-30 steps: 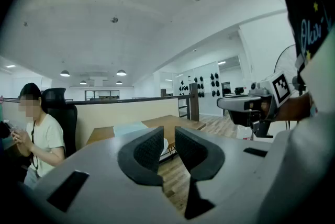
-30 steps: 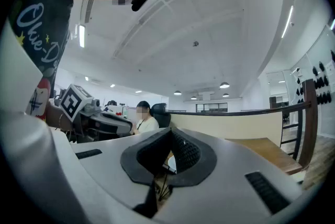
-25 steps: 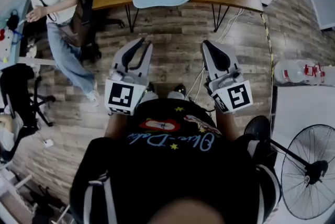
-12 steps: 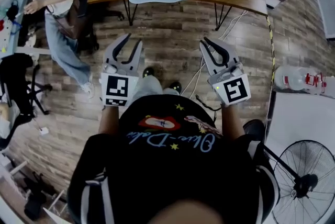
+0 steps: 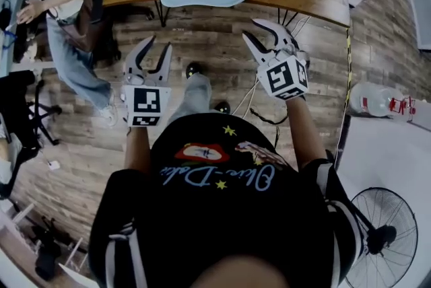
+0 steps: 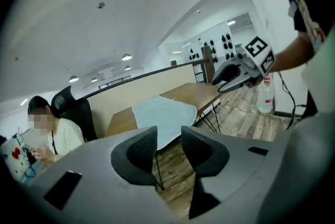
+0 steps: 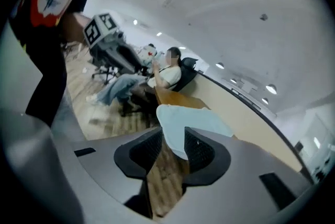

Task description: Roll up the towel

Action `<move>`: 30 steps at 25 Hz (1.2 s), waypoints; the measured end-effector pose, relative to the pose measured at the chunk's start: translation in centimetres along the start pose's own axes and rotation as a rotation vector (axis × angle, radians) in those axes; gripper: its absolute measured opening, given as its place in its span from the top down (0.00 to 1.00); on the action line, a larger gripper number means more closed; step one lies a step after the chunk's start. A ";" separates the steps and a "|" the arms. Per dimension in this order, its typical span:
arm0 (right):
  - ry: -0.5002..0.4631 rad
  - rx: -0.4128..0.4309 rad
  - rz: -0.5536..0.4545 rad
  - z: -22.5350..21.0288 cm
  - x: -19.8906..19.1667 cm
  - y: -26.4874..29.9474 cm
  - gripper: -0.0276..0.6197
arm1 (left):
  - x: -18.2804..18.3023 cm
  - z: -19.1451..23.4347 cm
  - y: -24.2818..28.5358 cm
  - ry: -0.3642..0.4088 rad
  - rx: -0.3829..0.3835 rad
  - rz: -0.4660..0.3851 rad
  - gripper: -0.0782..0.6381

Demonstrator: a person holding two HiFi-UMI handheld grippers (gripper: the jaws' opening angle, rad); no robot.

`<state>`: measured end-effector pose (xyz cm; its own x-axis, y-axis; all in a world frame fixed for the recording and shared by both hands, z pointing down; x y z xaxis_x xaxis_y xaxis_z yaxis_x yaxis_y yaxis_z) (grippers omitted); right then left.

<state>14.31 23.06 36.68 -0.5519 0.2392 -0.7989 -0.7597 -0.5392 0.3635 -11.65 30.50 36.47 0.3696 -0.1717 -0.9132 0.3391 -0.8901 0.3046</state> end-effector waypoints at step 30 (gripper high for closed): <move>-0.186 0.302 0.283 -5.2 -6.1 13.0 0.94 | -6.2 7.0 14.0 0.245 -0.230 0.137 0.63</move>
<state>9.57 10.40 43.85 -0.7838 0.2722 -0.5582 -0.6210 -0.3511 0.7008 -15.27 16.15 44.49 0.6123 -0.1516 -0.7759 0.4471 -0.7430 0.4980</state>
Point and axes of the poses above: the fingertips, and each gripper's own axes: y forward along the fingers, z to its left, x out of its top, the point moved 8 cm from there along -y, backward along the fingers, and after that the axes turned 10 degrees about -z, right-handed, at the moved point
